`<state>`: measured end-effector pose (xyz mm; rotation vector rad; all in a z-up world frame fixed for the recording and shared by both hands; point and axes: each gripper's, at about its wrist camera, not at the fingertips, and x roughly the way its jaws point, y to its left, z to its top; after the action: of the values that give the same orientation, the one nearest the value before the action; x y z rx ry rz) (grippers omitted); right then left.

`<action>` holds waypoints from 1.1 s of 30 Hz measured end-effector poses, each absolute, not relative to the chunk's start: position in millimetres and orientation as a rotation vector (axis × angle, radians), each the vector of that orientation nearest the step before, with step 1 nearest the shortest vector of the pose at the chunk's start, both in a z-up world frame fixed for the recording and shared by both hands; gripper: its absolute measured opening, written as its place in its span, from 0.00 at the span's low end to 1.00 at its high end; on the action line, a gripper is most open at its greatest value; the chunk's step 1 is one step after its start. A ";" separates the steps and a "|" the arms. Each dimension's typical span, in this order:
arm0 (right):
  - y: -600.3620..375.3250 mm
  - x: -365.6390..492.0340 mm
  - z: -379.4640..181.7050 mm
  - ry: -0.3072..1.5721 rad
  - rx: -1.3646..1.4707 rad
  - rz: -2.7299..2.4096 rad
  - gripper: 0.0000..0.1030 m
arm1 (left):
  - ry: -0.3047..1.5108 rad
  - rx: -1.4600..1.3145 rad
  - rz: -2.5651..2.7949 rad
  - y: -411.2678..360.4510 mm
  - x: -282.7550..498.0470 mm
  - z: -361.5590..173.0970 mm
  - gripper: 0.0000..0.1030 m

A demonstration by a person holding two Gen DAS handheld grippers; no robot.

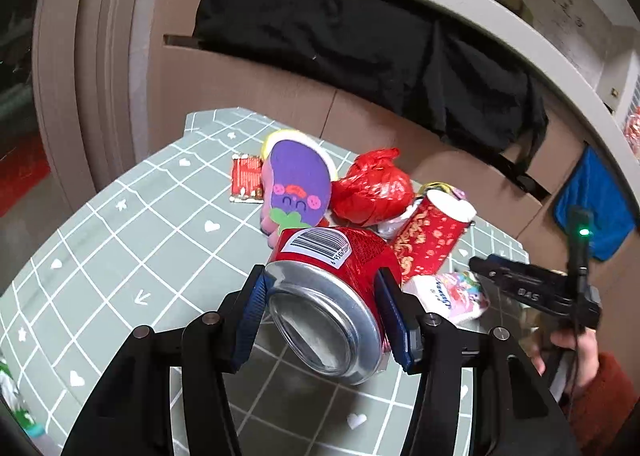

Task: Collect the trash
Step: 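Move both tools back to the table and grasp the red can with the left tool, then lift the red can with the left tool while the right tool grasps the pink tissue pack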

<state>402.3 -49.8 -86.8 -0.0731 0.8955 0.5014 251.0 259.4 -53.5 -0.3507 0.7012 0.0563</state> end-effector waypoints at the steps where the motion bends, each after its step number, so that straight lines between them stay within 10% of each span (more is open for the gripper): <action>1: -53.5 401.3 -89.6 0.911 -0.053 0.515 0.49 | 0.698 -0.355 0.048 259.9 248.6 -51.5 0.53; 14: -63.2 321.1 -85.0 0.954 -0.083 0.745 0.49 | 0.678 -0.420 0.015 259.7 248.2 -48.8 0.50; 21: -44.3 332.4 -62.2 0.842 -0.107 0.783 0.50 | 0.693 -0.400 0.011 260.6 244.0 -50.3 0.27; 29: -25.4 392.8 -71.7 0.915 0.030 0.794 0.50 | 0.717 -0.503 0.035 284.8 221.1 -51.8 0.29; 33: -31.4 394.8 -86.2 0.980 0.073 0.820 0.50 | 0.730 -0.556 0.078 302.0 195.3 -54.8 0.51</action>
<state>394.8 -31.4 -86.2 0.0732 0.9796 0.8199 195.3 302.0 -54.8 -0.5563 0.7305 0.0784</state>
